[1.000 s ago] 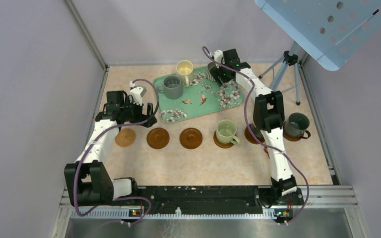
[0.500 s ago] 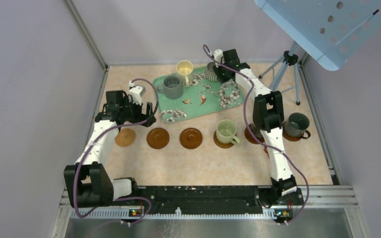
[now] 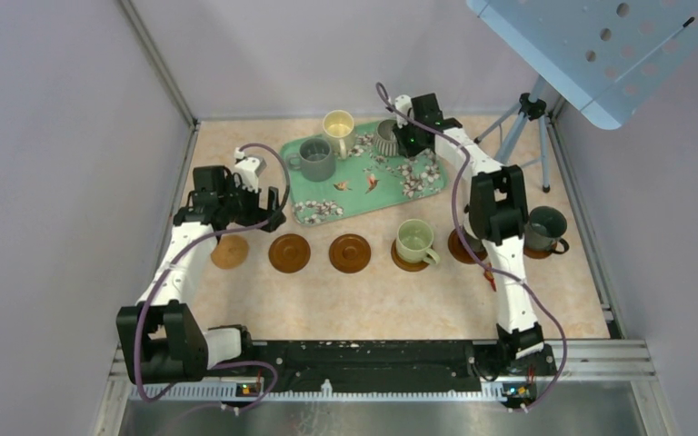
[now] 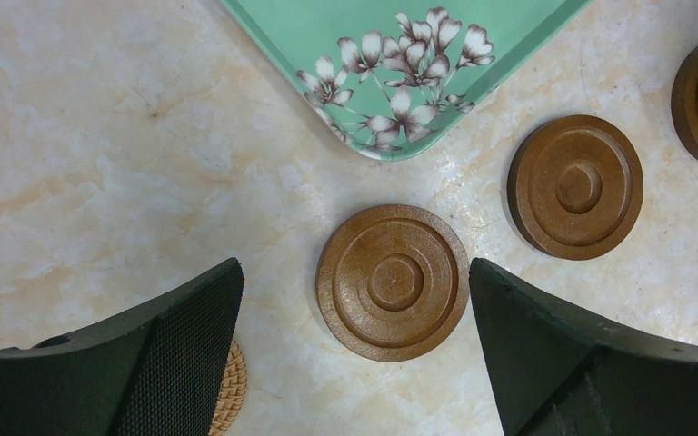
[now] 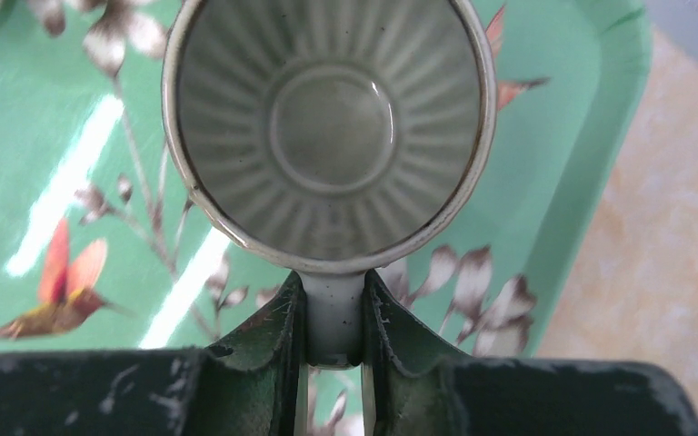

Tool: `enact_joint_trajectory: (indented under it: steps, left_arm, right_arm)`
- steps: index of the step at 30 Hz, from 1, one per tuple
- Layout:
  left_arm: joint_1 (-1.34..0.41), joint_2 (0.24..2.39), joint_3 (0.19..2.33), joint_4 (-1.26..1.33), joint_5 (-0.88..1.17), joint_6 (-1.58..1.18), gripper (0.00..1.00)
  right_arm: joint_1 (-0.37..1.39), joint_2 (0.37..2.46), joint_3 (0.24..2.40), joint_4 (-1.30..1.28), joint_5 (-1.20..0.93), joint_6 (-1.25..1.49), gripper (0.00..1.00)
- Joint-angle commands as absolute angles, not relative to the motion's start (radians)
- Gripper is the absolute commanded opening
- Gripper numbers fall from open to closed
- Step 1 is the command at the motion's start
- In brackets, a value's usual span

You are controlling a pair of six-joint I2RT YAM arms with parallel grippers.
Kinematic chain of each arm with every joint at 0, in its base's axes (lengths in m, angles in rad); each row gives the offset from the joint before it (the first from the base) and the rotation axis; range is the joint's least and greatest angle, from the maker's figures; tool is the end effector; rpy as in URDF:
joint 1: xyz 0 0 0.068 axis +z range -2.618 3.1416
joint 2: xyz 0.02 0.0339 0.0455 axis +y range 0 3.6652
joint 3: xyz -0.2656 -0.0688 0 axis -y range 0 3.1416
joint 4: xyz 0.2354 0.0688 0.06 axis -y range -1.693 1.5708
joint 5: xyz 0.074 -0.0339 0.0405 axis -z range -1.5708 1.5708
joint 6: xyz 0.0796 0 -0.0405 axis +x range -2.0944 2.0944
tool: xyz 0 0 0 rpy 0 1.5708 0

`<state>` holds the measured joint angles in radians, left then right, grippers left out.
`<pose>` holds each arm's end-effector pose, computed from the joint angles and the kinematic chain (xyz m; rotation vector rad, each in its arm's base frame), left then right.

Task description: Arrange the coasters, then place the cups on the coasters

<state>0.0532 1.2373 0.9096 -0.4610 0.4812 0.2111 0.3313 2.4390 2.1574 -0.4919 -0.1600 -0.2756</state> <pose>0.2787 -0.0221 0.2429 0.4090 2.2504 -0.4298 0.5393 0.1989 0.1707 -0.7748 2.2100 0.2150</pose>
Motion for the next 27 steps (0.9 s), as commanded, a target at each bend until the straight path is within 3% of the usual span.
enact_joint_trajectory:
  steps: [1, 19, 27]
  left_arm:
    - [0.061, 1.184, 0.888, -0.405, 0.476, 0.198, 0.99]
    - [0.077, 1.212, 0.879, -0.390, 0.467, 0.187, 0.99]
    - [0.084, 1.212, 0.882, -0.385, 0.467, 0.165, 0.99]
  right_arm:
    - [0.356, 2.249, 2.041, -0.434, -0.213, -0.246, 0.00]
    - [0.524, 1.989, 1.836, -0.336, -0.144, -0.147, 0.00]
    - [0.647, 1.794, 1.641, -0.343, -0.096, -0.104, 0.00]
